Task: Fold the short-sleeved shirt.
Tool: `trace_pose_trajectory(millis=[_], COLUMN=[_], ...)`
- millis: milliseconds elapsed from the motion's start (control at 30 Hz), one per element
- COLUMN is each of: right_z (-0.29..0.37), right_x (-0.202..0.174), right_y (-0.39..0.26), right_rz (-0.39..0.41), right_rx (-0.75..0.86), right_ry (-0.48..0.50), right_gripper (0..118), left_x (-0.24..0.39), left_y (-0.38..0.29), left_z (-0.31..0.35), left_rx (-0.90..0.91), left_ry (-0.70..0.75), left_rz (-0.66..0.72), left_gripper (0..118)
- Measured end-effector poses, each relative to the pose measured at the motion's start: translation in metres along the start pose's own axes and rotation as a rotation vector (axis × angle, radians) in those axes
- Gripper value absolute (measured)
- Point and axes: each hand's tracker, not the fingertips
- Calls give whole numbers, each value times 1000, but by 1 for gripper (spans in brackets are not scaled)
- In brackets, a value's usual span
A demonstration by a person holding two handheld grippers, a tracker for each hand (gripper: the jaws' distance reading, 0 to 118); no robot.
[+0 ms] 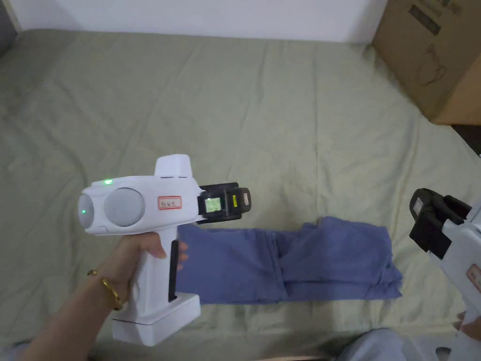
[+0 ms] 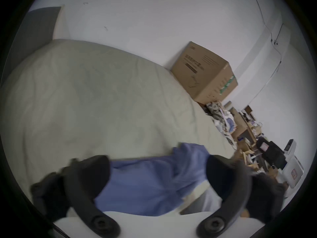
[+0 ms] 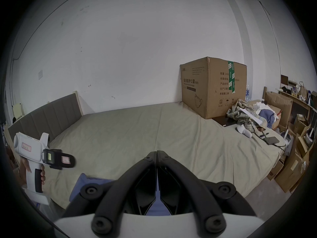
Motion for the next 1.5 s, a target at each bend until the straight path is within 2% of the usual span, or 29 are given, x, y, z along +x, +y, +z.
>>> trace_pose_trajectory(millis=[100,233,467,567,600,633,667,700,733,800,833,1000,1133,1233,1300,1500], right_z=[-4,-9,-14,-15,-15,-16,-15,-15,-15,-15,-15,-18,-17,-16,-17,-18], right_x=[-2,-8,-14,-14,-14,-15,-18,-19,-21,-23,-23,-24,-24,-26,-27,-28], right_y=[0,-1,-1,-1,-2,-3,-3,-3,-5,-7,-8,-9,-6,-2,-1,-2], right_rz=[-5,18,71,79,82,88,95,99,102,111,113,98,90,92,88,73], right_rx=[-7,-25,-60,-74,-79,-84,-91,-97,-99,-106,-109,-127,-117,-104,-100,-98], right_ry=[12,22,35,35,37,36,38,39,38,36,34,38,43,48,55,73], right_gripper=[0,0,0,0,0,0,0,0,0,0,0,0,0,0,0,0], left_x=[-38,-91,-134,-136,-132,-132,-132,-131,-121,-112,-109,-103,-99,-108,-113,-126], left_y=[-3,-19,-57,-63,-63,-63,-62,-63,-65,-70,-70,-48,-32,-21,-15,5], left_z=[12,14,-19,-21,-22,-26,-31,-35,-38,-42,-41,-41,-10,18,41,104], left_rx=[-40,-140,-293,-200,-182,-193,-209,-217,-245,-255,-249,-256,-174,-146,-141,-104], left_ry=[9,-96,-111,-137,-161,-174,-179,-171,-121,-63,-75,6,-23,11,102,490], left_rz=[64,241,432,474,485,503,513,517,509,425,437,444,412,410,388,153], left_gripper=[118,118,118,117,109,97,78,49,33,19,14,10,8,8,8,7])
